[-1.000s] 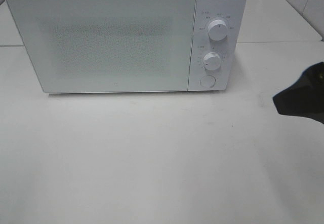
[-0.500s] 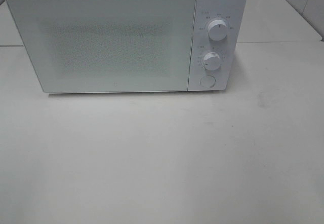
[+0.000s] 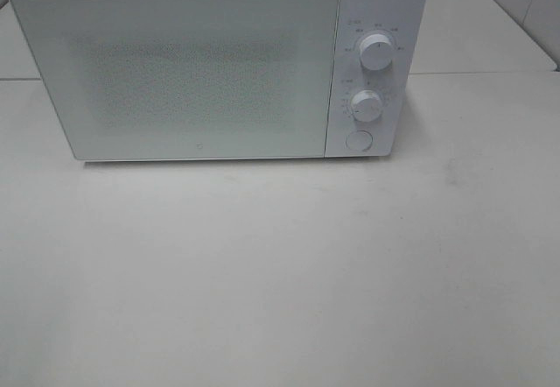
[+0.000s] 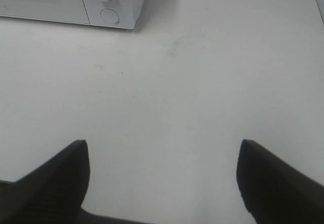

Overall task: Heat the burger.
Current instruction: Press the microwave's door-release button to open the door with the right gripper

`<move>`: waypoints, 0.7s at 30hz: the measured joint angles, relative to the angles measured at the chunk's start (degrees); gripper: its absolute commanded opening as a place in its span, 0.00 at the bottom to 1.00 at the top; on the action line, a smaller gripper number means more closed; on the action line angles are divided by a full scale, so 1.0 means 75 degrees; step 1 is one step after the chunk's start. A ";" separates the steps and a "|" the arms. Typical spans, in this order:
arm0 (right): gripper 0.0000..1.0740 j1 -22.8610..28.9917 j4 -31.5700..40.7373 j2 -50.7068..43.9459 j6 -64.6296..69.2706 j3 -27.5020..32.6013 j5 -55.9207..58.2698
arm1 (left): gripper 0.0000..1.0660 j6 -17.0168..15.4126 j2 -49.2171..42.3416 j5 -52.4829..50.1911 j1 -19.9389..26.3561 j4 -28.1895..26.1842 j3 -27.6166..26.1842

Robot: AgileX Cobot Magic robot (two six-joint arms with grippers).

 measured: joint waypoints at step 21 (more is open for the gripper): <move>0.71 -0.0657 0.0191 -0.1253 -0.0038 0.0756 -0.0252 | 0.83 0.0000 0.0000 0.0000 0.0000 0.0000 0.0000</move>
